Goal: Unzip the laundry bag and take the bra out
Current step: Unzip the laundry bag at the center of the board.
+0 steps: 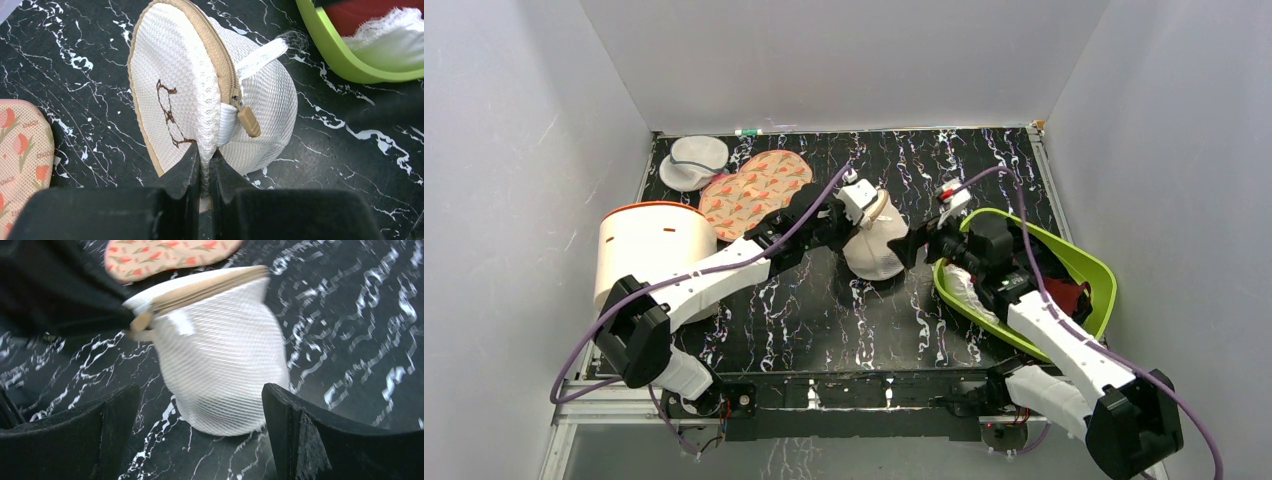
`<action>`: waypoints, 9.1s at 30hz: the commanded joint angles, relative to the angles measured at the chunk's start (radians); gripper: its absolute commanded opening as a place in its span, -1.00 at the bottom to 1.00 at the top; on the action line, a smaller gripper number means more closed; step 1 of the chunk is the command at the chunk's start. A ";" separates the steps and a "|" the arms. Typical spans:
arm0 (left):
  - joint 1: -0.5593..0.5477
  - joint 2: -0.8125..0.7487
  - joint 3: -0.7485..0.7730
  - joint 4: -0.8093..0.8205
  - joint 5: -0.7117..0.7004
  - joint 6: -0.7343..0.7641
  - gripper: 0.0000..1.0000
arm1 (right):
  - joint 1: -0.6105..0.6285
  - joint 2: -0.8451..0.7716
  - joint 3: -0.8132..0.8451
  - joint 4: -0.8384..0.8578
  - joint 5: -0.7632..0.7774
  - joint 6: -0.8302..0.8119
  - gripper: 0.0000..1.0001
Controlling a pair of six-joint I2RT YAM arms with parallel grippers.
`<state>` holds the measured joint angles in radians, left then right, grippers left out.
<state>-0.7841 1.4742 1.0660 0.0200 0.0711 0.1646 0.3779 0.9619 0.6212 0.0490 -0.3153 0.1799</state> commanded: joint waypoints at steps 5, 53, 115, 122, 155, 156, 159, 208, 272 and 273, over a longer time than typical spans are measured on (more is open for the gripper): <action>0.027 0.010 0.074 -0.040 0.039 -0.058 -1.00 | 0.270 0.079 -0.008 0.322 0.104 -0.521 0.67; 0.057 0.035 0.099 -0.055 0.135 -0.086 -1.00 | 0.299 0.318 -0.130 0.934 0.146 -0.876 -0.28; 0.060 -0.010 0.001 0.035 0.115 0.020 -1.00 | 0.298 0.195 -0.118 0.686 0.380 -0.615 -0.87; 0.059 -0.018 -0.016 0.061 0.127 0.038 -1.00 | 0.200 0.068 -0.096 0.555 0.351 -0.256 0.21; 0.059 -0.054 -0.023 0.052 0.200 0.084 -1.00 | -0.053 0.385 0.277 0.197 -0.464 0.083 -0.26; 0.059 -0.053 -0.022 0.051 0.199 0.084 -1.00 | -0.053 0.382 0.274 0.197 -0.469 0.085 -0.26; 0.059 -0.052 -0.021 0.051 0.199 0.086 -1.00 | -0.053 0.357 0.251 0.202 -0.467 0.086 -0.24; 0.059 -0.071 -0.024 0.035 0.185 0.101 -1.00 | -0.026 0.268 0.241 0.105 -0.180 0.025 -1.00; 0.057 -0.101 -0.010 0.024 0.269 0.072 -0.04 | 0.124 0.205 0.187 0.140 -0.188 0.074 -1.00; 0.056 -0.101 -0.012 0.027 0.272 0.072 -0.02 | 0.128 0.202 0.186 0.146 -0.188 0.077 -1.00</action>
<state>-0.7300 1.4284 1.0451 0.0292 0.2882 0.2413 0.4831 1.1904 0.7712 0.1154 -0.4545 0.2630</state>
